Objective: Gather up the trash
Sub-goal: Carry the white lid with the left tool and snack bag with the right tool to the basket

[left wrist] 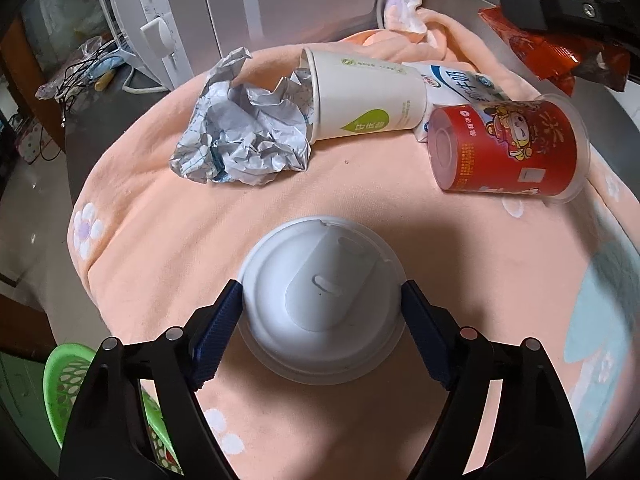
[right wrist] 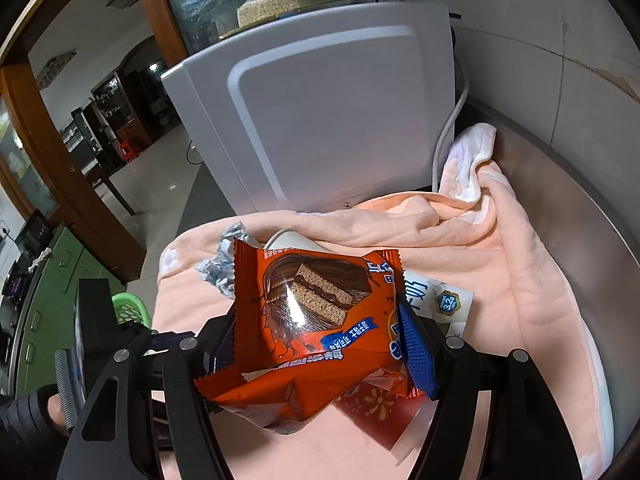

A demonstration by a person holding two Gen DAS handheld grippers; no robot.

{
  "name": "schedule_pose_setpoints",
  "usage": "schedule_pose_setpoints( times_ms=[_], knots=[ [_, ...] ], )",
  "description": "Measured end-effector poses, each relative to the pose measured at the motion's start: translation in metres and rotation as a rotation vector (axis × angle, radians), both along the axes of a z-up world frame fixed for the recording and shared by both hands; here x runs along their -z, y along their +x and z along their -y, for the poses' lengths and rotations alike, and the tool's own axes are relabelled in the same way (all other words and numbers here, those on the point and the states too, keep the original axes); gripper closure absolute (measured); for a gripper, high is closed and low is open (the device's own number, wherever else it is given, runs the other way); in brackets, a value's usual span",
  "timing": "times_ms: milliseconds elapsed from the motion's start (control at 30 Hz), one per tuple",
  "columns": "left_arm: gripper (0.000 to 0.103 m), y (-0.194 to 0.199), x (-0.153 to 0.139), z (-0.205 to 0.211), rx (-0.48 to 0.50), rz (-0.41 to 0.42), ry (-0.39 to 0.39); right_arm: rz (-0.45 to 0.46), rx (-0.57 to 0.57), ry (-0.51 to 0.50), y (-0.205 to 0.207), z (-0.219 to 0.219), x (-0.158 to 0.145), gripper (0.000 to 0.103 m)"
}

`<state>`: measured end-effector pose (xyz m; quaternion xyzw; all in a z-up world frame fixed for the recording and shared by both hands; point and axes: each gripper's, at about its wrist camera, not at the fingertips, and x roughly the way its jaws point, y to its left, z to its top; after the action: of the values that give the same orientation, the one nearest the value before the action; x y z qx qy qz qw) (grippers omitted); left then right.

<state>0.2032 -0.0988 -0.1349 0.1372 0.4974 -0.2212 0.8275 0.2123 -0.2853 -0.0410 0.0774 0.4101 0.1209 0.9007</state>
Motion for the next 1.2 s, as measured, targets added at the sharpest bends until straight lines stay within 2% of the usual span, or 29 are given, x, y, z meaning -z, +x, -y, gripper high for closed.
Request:
schedule_pose_setpoints(
  times_ms=[400, 667, 900, 1200],
  knots=[
    [0.025, -0.02, -0.032, -0.029, -0.043, 0.055, -0.083, 0.036, -0.016, 0.032, -0.024, -0.009, -0.011, 0.036],
    [0.025, -0.042, -0.056, -0.063, -0.096, 0.106, -0.123, 0.045, -0.057, 0.056, -0.042, -0.032, -0.013, 0.036],
    [0.025, -0.063, -0.071, -0.113, -0.193, 0.135, -0.146, 0.05, -0.108, 0.071, -0.053, -0.059, -0.013, 0.036],
    [0.025, -0.084, -0.076, -0.192, -0.365, 0.156, -0.126, 0.055, -0.194, 0.085, -0.065, -0.102, -0.016, 0.036]
  ],
)
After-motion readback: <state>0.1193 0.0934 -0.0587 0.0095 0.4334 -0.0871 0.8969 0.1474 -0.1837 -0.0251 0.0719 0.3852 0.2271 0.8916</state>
